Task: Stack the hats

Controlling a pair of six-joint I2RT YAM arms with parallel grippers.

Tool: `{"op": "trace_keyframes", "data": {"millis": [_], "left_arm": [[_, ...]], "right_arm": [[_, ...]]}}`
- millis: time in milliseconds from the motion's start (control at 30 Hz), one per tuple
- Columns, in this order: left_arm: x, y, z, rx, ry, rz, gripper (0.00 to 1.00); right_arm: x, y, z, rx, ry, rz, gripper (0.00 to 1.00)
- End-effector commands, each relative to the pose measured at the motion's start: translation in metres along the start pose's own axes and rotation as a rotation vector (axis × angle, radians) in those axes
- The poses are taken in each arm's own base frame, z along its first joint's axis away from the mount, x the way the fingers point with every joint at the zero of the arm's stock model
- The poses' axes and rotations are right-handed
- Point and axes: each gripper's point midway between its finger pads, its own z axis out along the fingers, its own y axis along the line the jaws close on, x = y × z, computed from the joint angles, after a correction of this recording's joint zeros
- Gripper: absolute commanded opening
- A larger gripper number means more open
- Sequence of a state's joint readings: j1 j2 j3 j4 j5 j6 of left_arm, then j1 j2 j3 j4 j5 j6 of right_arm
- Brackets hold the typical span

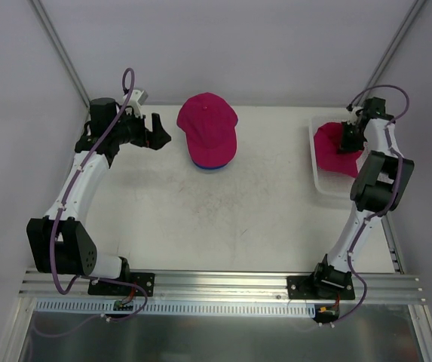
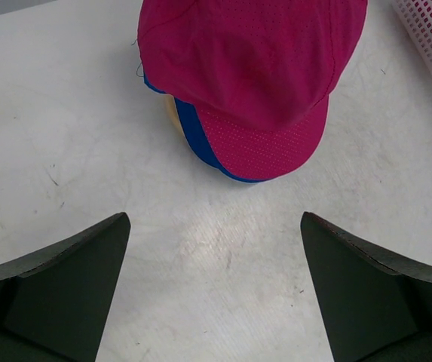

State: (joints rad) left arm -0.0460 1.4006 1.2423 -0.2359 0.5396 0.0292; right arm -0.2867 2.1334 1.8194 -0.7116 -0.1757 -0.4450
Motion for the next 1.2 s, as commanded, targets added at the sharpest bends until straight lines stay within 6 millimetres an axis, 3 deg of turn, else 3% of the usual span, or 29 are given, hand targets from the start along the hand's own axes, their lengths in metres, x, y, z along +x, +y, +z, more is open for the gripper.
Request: {"op": "trace_keyframes", "data": {"millis": [0, 67, 167, 333, 533, 667, 733, 767, 800, 933, 967, 1067, 1167], "left_arm": [[-0.027, -0.011, -0.014, 0.023, -0.066, 0.091, 0.99], [-0.035, -0.008, -0.011, 0.012, -0.074, 0.093, 0.99], [-0.042, -0.008, -0.01, 0.011, -0.085, 0.061, 0.99], [-0.046, -0.009, -0.011, 0.007, -0.094, 0.052, 0.99], [-0.05, -0.022, -0.012, 0.073, -0.105, 0.047, 0.99], [-0.063, -0.056, -0.023, 0.225, -0.214, 0.145, 0.99], [-0.07, -0.085, -0.022, 0.277, -0.272, 0.352, 0.99], [-0.076, -0.097, -0.024, 0.283, -0.314, 0.542, 0.99], [-0.079, -0.125, -0.021, 0.33, -0.357, 0.656, 0.99], [-0.096, -0.179, -0.009, 0.333, -0.602, 1.103, 0.99], [-0.111, -0.193, -0.011, 0.315, -0.692, 1.178, 0.99], [-0.128, -0.223, -0.003, 0.307, -0.795, 1.306, 0.99], [-0.123, -0.246, 0.002, 0.36, -0.84, 1.401, 0.97]], "right_arm": [[-0.065, 0.038, -0.125, -0.114, -0.324, -0.016, 0.0], [-0.081, 0.049, -0.165, -0.134, -0.428, -0.022, 0.0], [-0.095, 0.065, -0.209, -0.182, -0.538, -0.021, 0.0], [-0.109, 0.098, -0.252, -0.297, -0.652, -0.025, 0.0], [-0.119, 0.123, -0.274, -0.337, -0.755, -0.015, 0.0], [-0.117, 0.151, -0.288, -0.428, -0.767, -0.013, 0.0], [-0.113, 0.163, -0.292, -0.464, -0.758, -0.008, 0.0], [-0.109, 0.171, -0.298, -0.493, -0.754, 0.003, 0.0], [-0.106, 0.176, -0.299, -0.511, -0.746, 0.003, 0.0], [-0.078, 0.212, -0.294, -0.59, -0.681, -0.018, 0.0], [-0.072, 0.219, -0.294, -0.612, -0.666, -0.017, 0.0], [-0.053, 0.241, -0.295, -0.65, -0.632, -0.025, 0.0], [-0.038, 0.268, -0.299, -0.707, -0.59, -0.03, 0.0]]}}
